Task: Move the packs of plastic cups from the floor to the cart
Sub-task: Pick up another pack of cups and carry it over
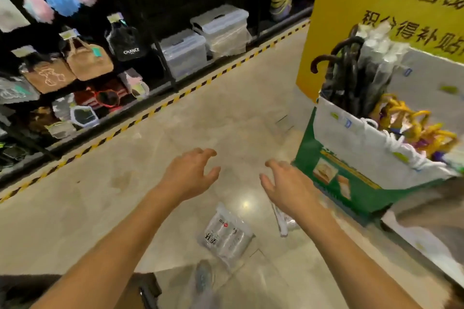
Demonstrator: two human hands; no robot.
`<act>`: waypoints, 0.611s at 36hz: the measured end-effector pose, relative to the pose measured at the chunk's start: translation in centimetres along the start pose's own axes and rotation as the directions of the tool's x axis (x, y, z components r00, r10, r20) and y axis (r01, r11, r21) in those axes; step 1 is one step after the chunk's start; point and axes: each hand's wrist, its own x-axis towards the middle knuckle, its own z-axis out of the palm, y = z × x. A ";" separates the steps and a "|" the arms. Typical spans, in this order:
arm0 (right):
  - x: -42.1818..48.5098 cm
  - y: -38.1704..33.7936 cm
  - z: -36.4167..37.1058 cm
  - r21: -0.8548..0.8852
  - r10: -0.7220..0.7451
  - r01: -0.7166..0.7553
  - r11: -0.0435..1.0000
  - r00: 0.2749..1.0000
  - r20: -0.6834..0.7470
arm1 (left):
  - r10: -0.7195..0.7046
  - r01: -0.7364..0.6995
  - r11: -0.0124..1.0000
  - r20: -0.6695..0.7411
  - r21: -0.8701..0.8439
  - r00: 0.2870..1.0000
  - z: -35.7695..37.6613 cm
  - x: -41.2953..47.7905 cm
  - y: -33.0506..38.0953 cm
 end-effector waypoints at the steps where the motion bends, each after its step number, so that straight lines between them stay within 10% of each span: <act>1: 0.7 -0.3 1.1 0.011 0.042 -0.042 0.999 0.999 -0.005 | 0.032 -0.032 0.999 0.012 -0.003 0.999 0.6 1.5 -1.0; 22: 6.4 1.2 40.4 0.420 0.523 -0.591 0.689 0.806 0.276 | 0.166 -0.100 0.963 0.258 -0.251 0.952 34.6 15.9 -18.3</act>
